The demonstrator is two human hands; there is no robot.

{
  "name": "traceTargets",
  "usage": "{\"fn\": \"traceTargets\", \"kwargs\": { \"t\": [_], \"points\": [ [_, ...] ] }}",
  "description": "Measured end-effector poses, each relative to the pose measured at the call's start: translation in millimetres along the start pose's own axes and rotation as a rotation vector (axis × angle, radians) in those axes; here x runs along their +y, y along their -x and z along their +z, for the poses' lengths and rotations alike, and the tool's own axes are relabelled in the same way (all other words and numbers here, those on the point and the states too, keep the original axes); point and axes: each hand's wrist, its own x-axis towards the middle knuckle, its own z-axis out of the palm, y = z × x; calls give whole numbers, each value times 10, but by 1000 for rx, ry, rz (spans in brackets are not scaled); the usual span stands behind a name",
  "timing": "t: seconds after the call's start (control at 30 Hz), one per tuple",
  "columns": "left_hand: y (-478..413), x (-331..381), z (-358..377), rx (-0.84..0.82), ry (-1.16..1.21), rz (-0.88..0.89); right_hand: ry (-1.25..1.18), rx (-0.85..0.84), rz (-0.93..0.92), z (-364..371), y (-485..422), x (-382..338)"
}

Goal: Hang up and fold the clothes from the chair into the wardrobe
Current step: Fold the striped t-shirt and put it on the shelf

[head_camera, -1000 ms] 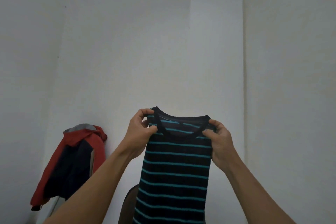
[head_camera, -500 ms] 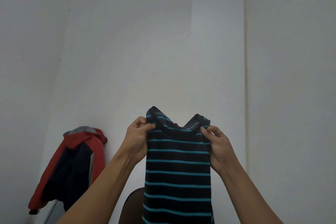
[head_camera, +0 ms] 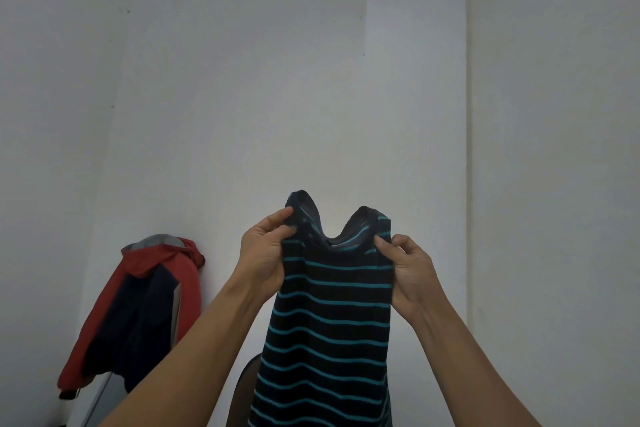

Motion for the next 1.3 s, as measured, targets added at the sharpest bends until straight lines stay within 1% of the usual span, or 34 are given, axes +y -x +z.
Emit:
{"fn": "traceTargets", "kwargs": {
  "t": [0.1,0.17,0.2,0.27,0.3,0.33,0.37,0.43,0.47,0.5,0.57,0.63,0.7,0.77,0.9,0.93,1.0,1.07,1.3],
  "points": [
    [7,9,-54,-16,-185,30,95,52,-39,-9,-5,6],
    [32,11,-114,-65,-364,34,241,78,-84,-8,8,-5],
    [42,3,-152,-99,-414,16,324,72,-108,-13,20,-12],
    [58,-33,-240,-156,-432,-33,539,39,-120,-41,40,-35],
    [77,-51,-281,-176,-422,-48,653,18,-98,-58,47,-37],
    [89,-73,-319,-189,-403,-57,719,0,-67,-77,55,-33],
    [95,-95,-351,-202,-377,-56,671,-21,-32,-113,40,-17],
    [101,-126,-389,-210,-294,-34,406,-64,24,-160,35,16],
    [108,-135,-393,-203,-252,-23,270,-58,30,-186,29,37],
    [112,-136,-395,-194,-218,-11,183,-23,23,-218,17,59],
    [123,-147,-399,-188,-172,6,64,36,8,-276,2,107],
    [128,-161,-406,-188,-139,17,-20,50,21,-307,-4,143],
    [131,-188,-408,-189,-121,11,-21,60,36,-323,-2,161],
    [131,-237,-420,-193,-115,1,27,47,35,-341,9,178],
    [123,-364,-485,-205,-112,-40,264,-25,44,-321,12,242],
    [124,-396,-503,-205,-100,-53,271,-43,54,-325,8,258],
    [122,-462,-556,-194,-67,-77,203,-45,78,-366,-6,313],
    [124,-539,-611,-189,-53,-92,137,-10,92,-438,-11,390],
    [134,-977,-821,-131,-57,-174,29,69,190,-698,53,861]
  ]
}}
